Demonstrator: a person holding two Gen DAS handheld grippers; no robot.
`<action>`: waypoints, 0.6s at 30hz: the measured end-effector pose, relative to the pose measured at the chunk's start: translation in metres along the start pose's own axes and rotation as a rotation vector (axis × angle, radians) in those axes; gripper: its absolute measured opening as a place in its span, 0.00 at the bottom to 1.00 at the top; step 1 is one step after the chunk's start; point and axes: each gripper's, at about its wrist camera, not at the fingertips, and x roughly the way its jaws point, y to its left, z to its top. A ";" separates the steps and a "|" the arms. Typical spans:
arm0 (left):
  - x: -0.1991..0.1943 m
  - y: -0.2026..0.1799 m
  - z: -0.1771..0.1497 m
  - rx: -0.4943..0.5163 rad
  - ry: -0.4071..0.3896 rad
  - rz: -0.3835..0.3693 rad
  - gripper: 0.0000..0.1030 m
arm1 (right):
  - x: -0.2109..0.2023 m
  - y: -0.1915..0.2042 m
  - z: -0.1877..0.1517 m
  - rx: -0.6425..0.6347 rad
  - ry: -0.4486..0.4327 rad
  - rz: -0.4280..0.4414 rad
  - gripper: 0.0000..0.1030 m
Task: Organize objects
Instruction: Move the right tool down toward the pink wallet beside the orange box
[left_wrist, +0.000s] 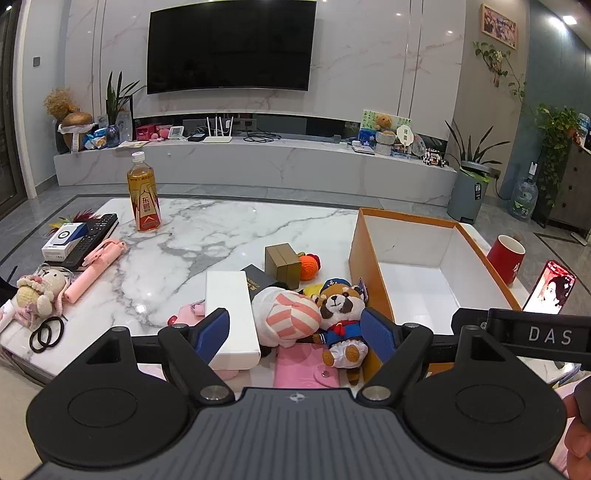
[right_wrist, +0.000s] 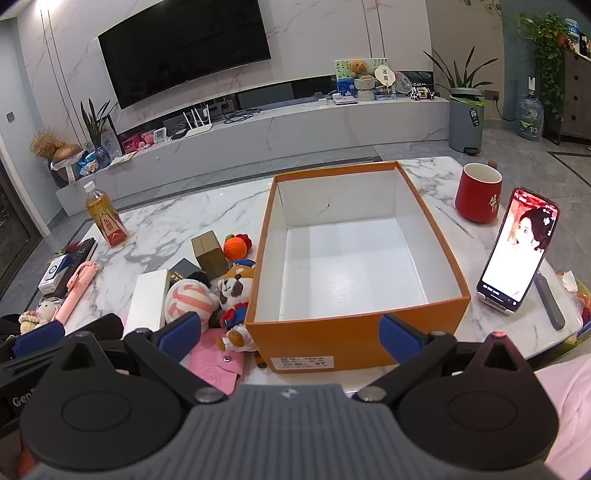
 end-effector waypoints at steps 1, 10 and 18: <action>0.000 0.000 0.000 -0.001 0.000 0.002 0.90 | 0.000 0.000 0.000 0.001 0.001 0.001 0.99; 0.005 0.004 -0.001 -0.010 0.020 0.012 0.89 | 0.006 0.005 0.000 -0.008 0.015 -0.002 0.99; 0.015 0.015 -0.004 -0.027 0.067 0.001 0.86 | 0.017 0.006 -0.003 -0.014 0.036 0.011 0.99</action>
